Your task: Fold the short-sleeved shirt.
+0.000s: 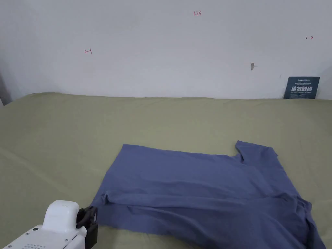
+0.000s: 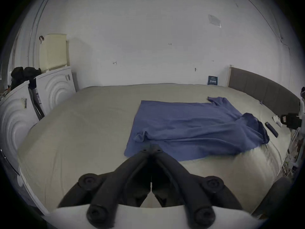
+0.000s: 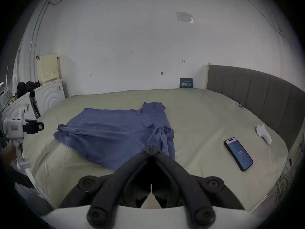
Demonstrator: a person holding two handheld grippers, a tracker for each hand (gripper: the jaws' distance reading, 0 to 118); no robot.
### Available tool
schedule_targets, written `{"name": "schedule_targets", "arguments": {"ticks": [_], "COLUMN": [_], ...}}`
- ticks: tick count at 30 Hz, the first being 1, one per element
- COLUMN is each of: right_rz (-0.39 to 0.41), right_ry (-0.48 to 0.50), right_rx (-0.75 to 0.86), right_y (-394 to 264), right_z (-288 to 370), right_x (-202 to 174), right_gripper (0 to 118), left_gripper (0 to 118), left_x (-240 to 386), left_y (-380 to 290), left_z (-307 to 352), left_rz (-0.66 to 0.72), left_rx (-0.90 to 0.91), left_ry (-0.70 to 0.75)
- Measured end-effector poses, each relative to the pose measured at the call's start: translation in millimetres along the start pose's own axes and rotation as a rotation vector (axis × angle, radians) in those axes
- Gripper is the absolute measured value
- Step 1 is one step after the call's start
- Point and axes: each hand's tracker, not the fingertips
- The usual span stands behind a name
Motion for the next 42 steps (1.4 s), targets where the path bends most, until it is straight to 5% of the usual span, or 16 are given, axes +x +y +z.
{"name": "schedule_targets", "arguments": {"ticks": [1, 2, 11, 13, 14, 15, 16, 17, 22, 24, 25, 27, 30, 42], "right_rz": [-0.002, -0.004, -0.029, -0.058, -0.075, -0.092, -0.103, -0.131, -0.172, -0.157, -0.138, -0.243, -0.11, -0.098], "right_ry": [-0.002, -0.001, -0.034, -0.061, -0.065, -0.063, -0.053, -0.018, 0.045, -0.01, -0.056, 0.073, 0.023, 0.117], "right_rx": [-0.006, -0.01, -0.105, -0.153, -0.205, -0.263, -0.321, -0.385, -0.459, -0.473, -0.448, -0.349, -0.376, -0.342], "right_y": [-0.1, -0.3, 0.5, -5.1, -7.5, -8.6, -10.6, -15.7, -32.9, -37.1, -34.9, -25.2, -13.1, 47.4], "right_z": [-2.8, -4.8, -23.0, -33.4, -42.9, -54.7, -66.2, -80.0, -132.7, -141.7, -137.8, -119.9, -107.2, -20.2], "right_x": [1.3, 3.2, 24.9, 33.7, 39.6, 42.5, 46.5, 49.9, 47.9, 44.0, 43.5, 41.9, 32.4, 57.7], "right_gripper": [0, 0, 0, 0, 6, 28, 74, 93, 80, 43, 7, 6, 6, 6], "left_gripper": [81, 103, 104, 96, 80, 57, 25, 13, 13, 12, 11, 10, 9, 9], "left_x": [-2.8, -7.3, -45.9, -45.3, -42.2, -43.5, -48.6, -52.5, -43.9, -47.8, -50.5, -46.2, -49.3, -65.9], "left_y": [2.2, 4.6, 6.4, 11.0, 12.5, 14.9, 17.2, 19.1, 19.6, 21.9, 22.7, 25.5, 28.3, 26.2], "left_z": [-12.1, -27.9, -153.1, -145.8, -139.6, -137.0, -134.1, -132.2, -128.4, -125.8, -123.4, -115.0, -106.4, 16.9], "left_rz": [0.002, 0.001, 0.103, 0.096, 0.095, 0.088, 0.096, 0.147, 0.13, 0.146, 0.159, 0.17, 0.154, 0.216], "left_rx": [-0.001, -0.022, -0.458, -0.404, -0.39, -0.398, -0.392, -0.373, -0.376, -0.377, -0.374, -0.347, -0.33, -0.226], "left_ry": [-0.006, -0.004, 0.014, 0.034, 0.062, 0.07, 0.05, -0.033, -0.019, -0.024, -0.032, -0.05, -0.058, -0.154]}}
